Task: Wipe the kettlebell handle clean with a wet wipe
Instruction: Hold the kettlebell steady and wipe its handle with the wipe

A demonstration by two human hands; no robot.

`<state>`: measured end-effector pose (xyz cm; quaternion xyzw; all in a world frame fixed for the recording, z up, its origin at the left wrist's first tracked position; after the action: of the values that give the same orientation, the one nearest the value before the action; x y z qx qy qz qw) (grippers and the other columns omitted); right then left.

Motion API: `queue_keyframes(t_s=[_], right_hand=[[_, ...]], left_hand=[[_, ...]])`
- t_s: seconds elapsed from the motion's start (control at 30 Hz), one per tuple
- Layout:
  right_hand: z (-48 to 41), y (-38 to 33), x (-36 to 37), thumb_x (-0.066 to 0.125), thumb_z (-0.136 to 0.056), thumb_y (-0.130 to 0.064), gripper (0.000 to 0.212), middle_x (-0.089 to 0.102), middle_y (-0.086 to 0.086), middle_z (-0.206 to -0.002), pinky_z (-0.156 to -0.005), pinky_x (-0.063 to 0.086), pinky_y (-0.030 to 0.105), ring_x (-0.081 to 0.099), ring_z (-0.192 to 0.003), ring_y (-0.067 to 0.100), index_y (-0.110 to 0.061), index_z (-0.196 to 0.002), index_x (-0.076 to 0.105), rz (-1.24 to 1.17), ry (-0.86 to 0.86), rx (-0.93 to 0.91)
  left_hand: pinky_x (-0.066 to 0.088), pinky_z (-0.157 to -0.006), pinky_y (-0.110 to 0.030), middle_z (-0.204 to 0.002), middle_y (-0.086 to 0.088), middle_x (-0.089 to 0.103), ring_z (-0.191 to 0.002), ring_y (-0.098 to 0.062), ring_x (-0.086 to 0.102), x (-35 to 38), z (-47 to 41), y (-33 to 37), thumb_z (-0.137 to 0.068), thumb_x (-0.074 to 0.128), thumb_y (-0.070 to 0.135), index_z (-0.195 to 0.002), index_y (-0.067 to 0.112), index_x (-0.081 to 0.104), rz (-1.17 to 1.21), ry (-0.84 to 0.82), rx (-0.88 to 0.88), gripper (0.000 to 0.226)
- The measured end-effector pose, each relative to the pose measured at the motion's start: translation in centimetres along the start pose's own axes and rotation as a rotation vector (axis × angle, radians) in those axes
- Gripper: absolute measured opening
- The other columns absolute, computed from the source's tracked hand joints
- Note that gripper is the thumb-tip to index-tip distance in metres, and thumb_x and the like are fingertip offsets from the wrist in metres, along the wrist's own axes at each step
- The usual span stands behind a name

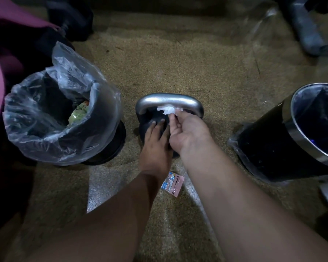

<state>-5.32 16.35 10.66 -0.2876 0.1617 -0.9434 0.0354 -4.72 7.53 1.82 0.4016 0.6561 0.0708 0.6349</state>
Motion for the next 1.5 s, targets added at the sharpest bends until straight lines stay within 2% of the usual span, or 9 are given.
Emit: queue_keyframes(t_s=[0.1, 0.2, 0.37, 0.47, 0.63, 0.83, 1.07, 1.17, 1.5], right_hand=[[-0.3, 0.0, -0.1, 0.054, -0.095, 0.0, 0.01, 0.063, 0.008, -0.102, -0.077, 0.052, 0.016, 0.063, -0.099, 0.018, -0.002, -0.101, 0.062, -0.129, 0.013, 0.005], [-0.4, 0.0, -0.1, 0.052, -0.096, 0.0, 0.019, 0.061, 0.009, -0.093, -0.08, 0.052, 0.018, 0.061, -0.113, 0.021, -0.002, -0.113, 0.06, -0.157, 0.005, 0.01], [0.2, 0.0, -0.3, 0.05, -0.097, 0.002, 0.029, 0.063, 0.013, -0.106, -0.095, 0.049, 0.022, 0.06, -0.116, 0.024, 0.001, -0.125, 0.057, -0.165, -0.03, 0.017], [-0.2, -0.1, 0.0, 0.051, -0.096, 0.002, 0.031, 0.061, 0.008, -0.09, -0.092, 0.05, 0.021, 0.063, -0.1, 0.018, -0.001, -0.127, 0.056, -0.167, -0.013, 0.009], [0.1, -0.2, -0.4, 0.05, -0.097, 0.002, 0.03, 0.062, 0.012, -0.104, -0.096, 0.049, 0.022, 0.058, -0.119, 0.023, 0.001, -0.126, 0.056, -0.159, -0.046, 0.017], [-0.1, -0.2, -0.2, 0.052, -0.096, 0.001, 0.031, 0.062, 0.01, -0.095, -0.093, 0.05, 0.021, 0.058, -0.118, 0.021, 0.0, -0.127, 0.056, -0.161, -0.016, 0.02], [-0.5, -0.2, -0.1, 0.051, -0.096, 0.001, 0.02, 0.059, 0.008, -0.087, -0.089, 0.051, 0.021, 0.059, -0.079, 0.014, 0.001, -0.113, 0.061, -0.168, -0.008, 0.013], [-0.3, 0.0, -0.3, 0.051, -0.096, 0.002, 0.028, 0.06, 0.008, -0.089, -0.092, 0.05, 0.022, 0.059, -0.078, 0.015, -0.001, -0.123, 0.058, -0.19, -0.012, 0.018], [-0.2, 0.1, -0.5, 0.052, -0.096, 0.0, 0.014, 0.063, 0.006, -0.082, -0.084, 0.053, 0.019, 0.062, -0.075, 0.013, -0.003, -0.105, 0.063, -0.285, -0.001, 0.024]], left_hand=[[0.03, -0.116, -0.039, -0.145, -0.01, 0.048, -0.138, -0.031, 0.037, 0.8, -0.3, -1.4, -0.094, 0.055, 0.026, -0.14, 0.01, 0.052, 0.003, 0.007, 0.036, 0.049], [0.033, -0.114, -0.04, -0.143, -0.009, 0.051, -0.136, -0.029, 0.039, 0.8, -0.7, -1.6, -0.091, 0.063, 0.019, -0.138, 0.01, 0.055, 0.059, 0.026, -0.011, 0.048], [0.035, -0.113, -0.042, -0.141, -0.011, 0.052, -0.134, -0.028, 0.043, 0.7, -0.7, -1.6, -0.087, 0.062, 0.008, -0.134, 0.008, 0.058, 0.084, 0.062, -0.047, 0.047], [0.039, -0.11, -0.042, -0.137, -0.011, 0.056, -0.129, -0.028, 0.047, 1.1, -0.7, -1.8, -0.089, 0.065, 0.01, -0.132, 0.007, 0.06, 0.107, 0.111, -0.09, 0.043], [0.037, -0.112, -0.04, -0.139, -0.011, 0.054, -0.132, -0.028, 0.046, 0.7, -0.6, -1.9, -0.091, 0.061, 0.008, -0.13, 0.008, 0.062, 0.112, 0.092, -0.073, 0.039], [0.039, -0.108, -0.045, -0.139, -0.012, 0.054, -0.131, -0.032, 0.046, 0.9, -1.3, -2.4, -0.091, 0.062, 0.012, -0.134, 0.007, 0.058, 0.042, 0.068, 0.015, 0.043], [0.035, -0.109, -0.024, -0.133, -0.009, 0.056, -0.125, -0.023, 0.047, 1.0, -1.4, -2.0, -0.09, 0.067, 0.015, -0.13, 0.011, 0.062, 0.088, 0.149, -0.101, 0.041], [0.039, -0.106, -0.029, -0.13, -0.008, 0.058, -0.122, -0.024, 0.048, 1.0, -1.3, -1.9, -0.088, 0.069, 0.014, -0.129, 0.011, 0.063, 0.053, 0.146, -0.073, 0.041], [0.03, -0.107, -0.018, -0.133, -0.008, 0.057, -0.123, -0.025, 0.047, 0.9, -1.2, -2.4, -0.086, 0.071, 0.013, -0.131, 0.013, 0.062, 0.023, 0.134, -0.037, 0.046]])
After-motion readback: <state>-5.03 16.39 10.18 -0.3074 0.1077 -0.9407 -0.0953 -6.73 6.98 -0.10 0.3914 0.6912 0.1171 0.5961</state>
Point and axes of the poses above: each hand's wrist, its own z-axis away from the middle knuckle, its own x-axis out of the palm, y = z × x, the point moved 2 cm from there along -z, towards the middle knuckle
